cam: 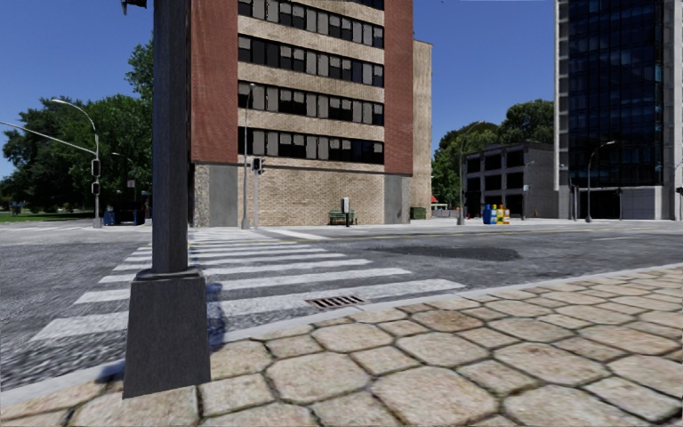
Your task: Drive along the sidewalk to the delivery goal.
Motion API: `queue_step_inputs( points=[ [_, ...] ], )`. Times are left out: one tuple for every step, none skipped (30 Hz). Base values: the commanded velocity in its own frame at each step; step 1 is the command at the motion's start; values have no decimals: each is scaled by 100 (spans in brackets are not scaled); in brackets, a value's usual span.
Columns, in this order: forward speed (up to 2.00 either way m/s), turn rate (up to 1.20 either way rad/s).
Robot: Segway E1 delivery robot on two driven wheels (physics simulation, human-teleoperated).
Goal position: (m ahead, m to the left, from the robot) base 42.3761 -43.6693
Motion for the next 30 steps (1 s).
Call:
queue_step_inputs(
  points=[
    [200,0],
    [200,0],
    [200,0],
    [200,0],
    [200,0],
    [200,0],
    [200,0],
    [200,0],
    [200,0],
    [200,0],
    [200,0],
    [200,0],
    [200,0],
    [200,0],
    [200,0],
    [200,0],
    [200,0],
    [200,0],
    [200,0],
    [200,0],
    [200,0],
    [200,0],
    [200,0],
    [200,5],
    [200,31],
    [200,31],
    [200,52],
    [200,64],
    [200,71],
    [200,73]
  ],
)
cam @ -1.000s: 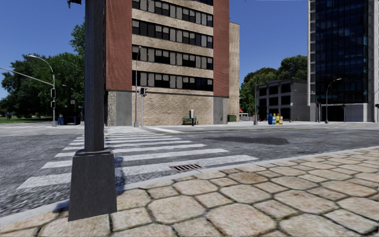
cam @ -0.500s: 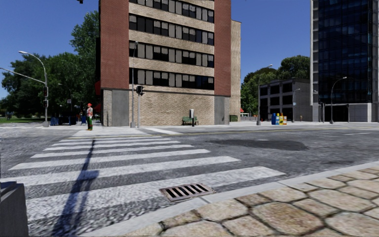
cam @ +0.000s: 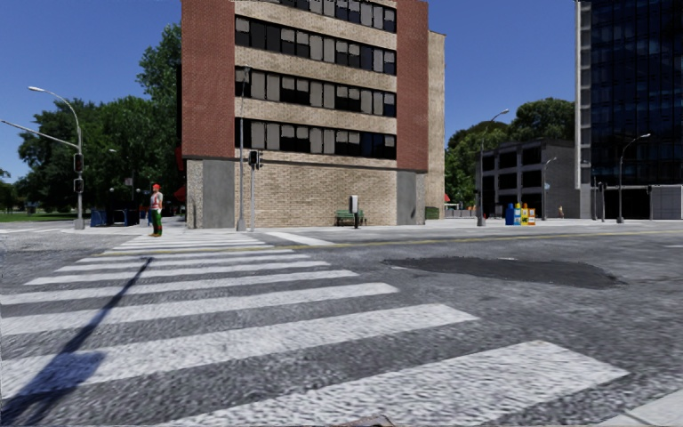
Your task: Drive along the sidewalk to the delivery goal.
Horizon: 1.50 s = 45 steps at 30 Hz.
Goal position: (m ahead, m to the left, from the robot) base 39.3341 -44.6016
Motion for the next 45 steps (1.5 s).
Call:
queue_step_inputs(
  points=[
    [200,74],
    [200,74],
    [200,74],
    [200,74],
    [200,74],
    [200,70],
    [200,61],
    [200,50],
    [200,40],
    [200,40],
    [200,14],
    [200,3],
    [200,3],
    [200,0],
    [200,0],
    [200,0],
    [200,0],
    [200,0],
    [200,0],
    [200,0],
    [200,0],
    [200,0],
    [200,10],
    [200,33],
    [200,53],
    [200,65],
    [200,71],
    [200,73],
    [200,73],
    [200,73],
    [200,73],
    [200,73],
    [200,63],
    [200,17],
    [200,6],
    [200,1],
    [200,0],
    [200,0],
    [200,0],
    [200,0],
    [200,0],
    [200,0],
    [200,0],
    [200,0],
    [200,0]
  ],
)
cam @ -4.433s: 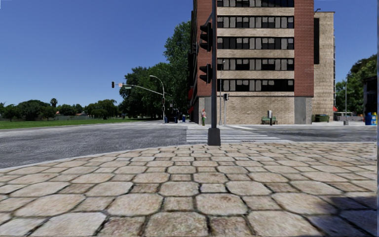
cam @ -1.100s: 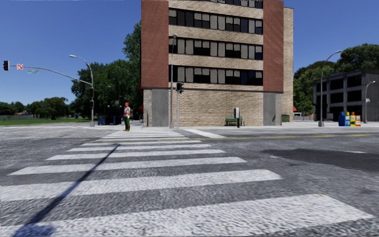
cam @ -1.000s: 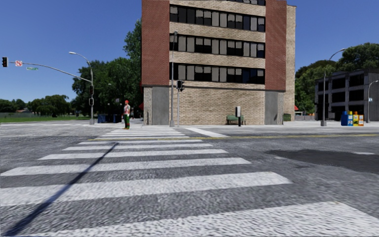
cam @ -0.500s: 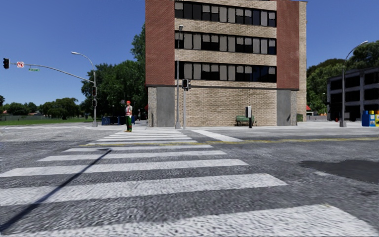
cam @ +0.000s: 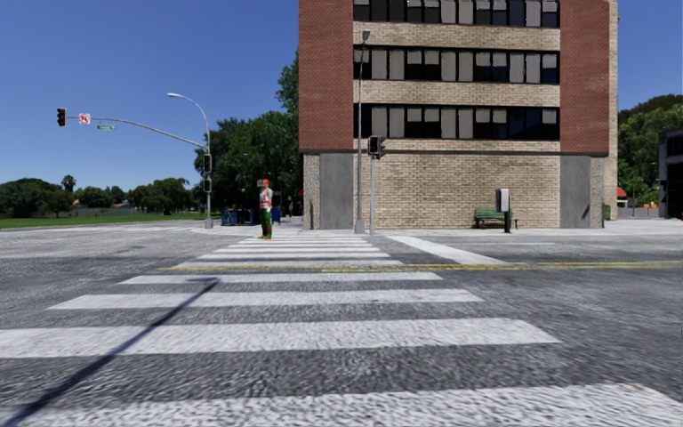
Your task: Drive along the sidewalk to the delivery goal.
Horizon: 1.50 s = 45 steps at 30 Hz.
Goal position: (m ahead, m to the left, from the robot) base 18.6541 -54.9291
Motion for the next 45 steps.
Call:
queue_step_inputs(
  points=[
    [200,0],
    [200,0],
    [200,0],
    [200,0],
    [200,0],
    [200,0],
    [200,47],
    [200,67],
    [200,76],
    [200,76],
    [200,54],
    [200,18],
    [200,18],
    [200,2],
    [200,0],
    [200,0],
    [200,0],
    [200,0],
    [200,0],
    [200,0],
    [200,0],
    [200,0],
    [200,0],
    [200,0],
    [200,0],
    [200,0],
    [200,0],
    [200,0],
    [200,0],
    [200,0],
    [200,0],
    [200,0],
    [200,0],
    [200,0],
    [200,16],
    [200,25],
    [200,27],
    [200,27],
    [200,27],
    [200,5],
    [200,0],
    [200,0],
    [200,0],
    [200,0],
    [200,0]
  ],
)
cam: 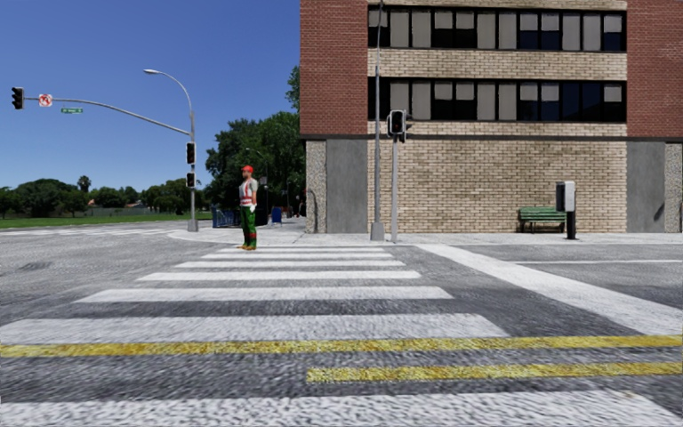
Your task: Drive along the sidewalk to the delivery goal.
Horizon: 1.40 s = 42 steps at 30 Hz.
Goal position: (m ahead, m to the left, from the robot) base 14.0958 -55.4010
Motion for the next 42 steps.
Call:
queue_step_inputs(
  points=[
    [200,0],
    [200,0],
    [200,0],
    [200,0],
    [200,0],
    [200,0],
    [200,0],
    [200,0],
    [200,0],
    [200,0],
    [200,0],
    [200,0],
    [200,0],
    [200,0],
    [200,0],
    [200,0],
    [200,0],
    [200,0],
    [200,0],
    [200,0],
    [200,0],
    [200,0],
    [200,0],
    [200,0],
    [200,0],
    [200,0],
    [200,0],
    [200,0],
    [200,0],
    [200,0],
    [200,0],
    [200,0],
    [200,0],
    [200,0],
    [200,0],
    [200,0],
    [200,0],
    [200,0],
    [200,0],
    [200,0],
    [200,20],
    [200,20]
  ],
)
